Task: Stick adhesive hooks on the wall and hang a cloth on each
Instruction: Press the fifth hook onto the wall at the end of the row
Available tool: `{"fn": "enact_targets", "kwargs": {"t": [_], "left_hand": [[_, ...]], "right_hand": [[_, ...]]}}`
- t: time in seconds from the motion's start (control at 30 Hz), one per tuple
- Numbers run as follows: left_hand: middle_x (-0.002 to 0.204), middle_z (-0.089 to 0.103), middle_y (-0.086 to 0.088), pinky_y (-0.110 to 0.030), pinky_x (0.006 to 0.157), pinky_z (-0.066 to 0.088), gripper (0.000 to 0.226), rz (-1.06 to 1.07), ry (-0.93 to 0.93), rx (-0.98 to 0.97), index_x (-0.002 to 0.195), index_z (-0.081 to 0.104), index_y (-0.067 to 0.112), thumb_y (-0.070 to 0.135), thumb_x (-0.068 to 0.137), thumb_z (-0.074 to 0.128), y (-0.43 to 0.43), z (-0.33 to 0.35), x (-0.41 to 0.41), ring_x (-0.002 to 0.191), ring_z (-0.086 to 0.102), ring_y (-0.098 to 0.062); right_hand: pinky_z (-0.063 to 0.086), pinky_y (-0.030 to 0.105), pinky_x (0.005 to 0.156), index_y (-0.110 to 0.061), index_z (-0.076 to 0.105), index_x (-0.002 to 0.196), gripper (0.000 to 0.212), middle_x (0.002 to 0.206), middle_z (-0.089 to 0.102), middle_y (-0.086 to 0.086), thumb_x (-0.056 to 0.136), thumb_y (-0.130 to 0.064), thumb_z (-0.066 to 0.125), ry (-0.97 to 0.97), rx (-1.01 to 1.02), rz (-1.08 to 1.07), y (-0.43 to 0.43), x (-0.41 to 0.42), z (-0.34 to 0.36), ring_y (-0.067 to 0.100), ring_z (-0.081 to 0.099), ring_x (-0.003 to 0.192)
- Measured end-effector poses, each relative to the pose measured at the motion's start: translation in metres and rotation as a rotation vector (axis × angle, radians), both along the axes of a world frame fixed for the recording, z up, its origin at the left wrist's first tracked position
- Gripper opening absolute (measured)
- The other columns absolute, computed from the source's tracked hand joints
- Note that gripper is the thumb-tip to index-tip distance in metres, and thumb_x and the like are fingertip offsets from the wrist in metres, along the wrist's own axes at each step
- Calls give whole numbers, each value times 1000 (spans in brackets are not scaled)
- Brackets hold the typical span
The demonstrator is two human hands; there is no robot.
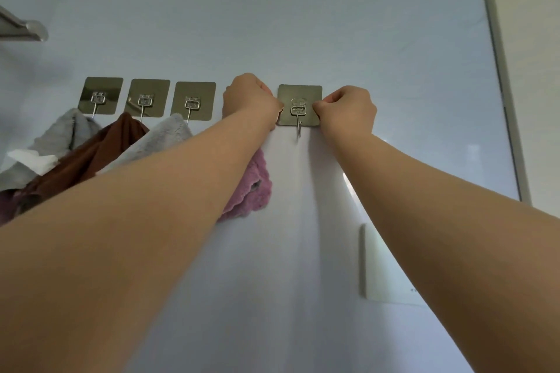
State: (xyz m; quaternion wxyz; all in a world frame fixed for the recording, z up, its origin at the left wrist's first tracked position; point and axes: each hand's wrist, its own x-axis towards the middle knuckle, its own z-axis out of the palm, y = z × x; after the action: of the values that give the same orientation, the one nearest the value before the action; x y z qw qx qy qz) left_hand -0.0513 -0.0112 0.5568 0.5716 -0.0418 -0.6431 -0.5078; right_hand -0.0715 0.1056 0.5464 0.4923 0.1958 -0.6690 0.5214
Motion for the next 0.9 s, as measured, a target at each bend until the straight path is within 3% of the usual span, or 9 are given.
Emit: {"fn": "enact_targets", "kwargs": {"t": [0.1, 0.33, 0.53, 0.77, 0.9], "left_hand": [[60, 52, 0, -44, 74, 58, 36, 8, 13, 0, 55, 44, 18, -3, 72, 69, 1, 0, 0, 84, 69, -30], [67, 52, 1, -43, 75, 57, 36, 30, 12, -21, 57, 44, 20, -3, 71, 68, 1, 2, -4, 98, 63, -31], [93, 64, -11, -43, 73, 58, 33, 13, 21, 0, 58, 44, 20, -3, 72, 65, 2, 3, -5, 94, 65, -32], [92, 62, -3, -39, 77, 58, 32, 89, -27, -60, 61, 44, 22, 0, 78, 60, 2, 3, -6, 85, 66, -28], [82, 44, 11, -23, 58, 44, 28, 150, -60, -209, 77, 52, 25, -1, 86, 48, 6, -1, -4, 74, 48, -14]], "right_hand": [[38, 25, 70, -11, 65, 97, 17, 91, 57, 1, 84, -12, 55, -7, 6, -5, 0, 1, 1, 18, 51, 83], [37, 26, 67, -13, 59, 90, 9, 96, 60, 5, 85, -10, 52, -1, 41, -22, -1, 4, 2, 20, 49, 81], [37, 27, 67, -15, 56, 91, 8, 106, 64, 8, 85, -11, 52, -7, 60, -29, -1, 5, 2, 21, 50, 81], [39, 29, 68, -17, 50, 89, 6, 98, 58, 3, 85, -14, 53, -20, 76, -41, 0, 4, 2, 22, 50, 83], [41, 30, 69, -18, 53, 94, 12, 94, 52, -1, 85, -11, 51, 24, 95, -57, 1, 3, 0, 23, 52, 86]]}}
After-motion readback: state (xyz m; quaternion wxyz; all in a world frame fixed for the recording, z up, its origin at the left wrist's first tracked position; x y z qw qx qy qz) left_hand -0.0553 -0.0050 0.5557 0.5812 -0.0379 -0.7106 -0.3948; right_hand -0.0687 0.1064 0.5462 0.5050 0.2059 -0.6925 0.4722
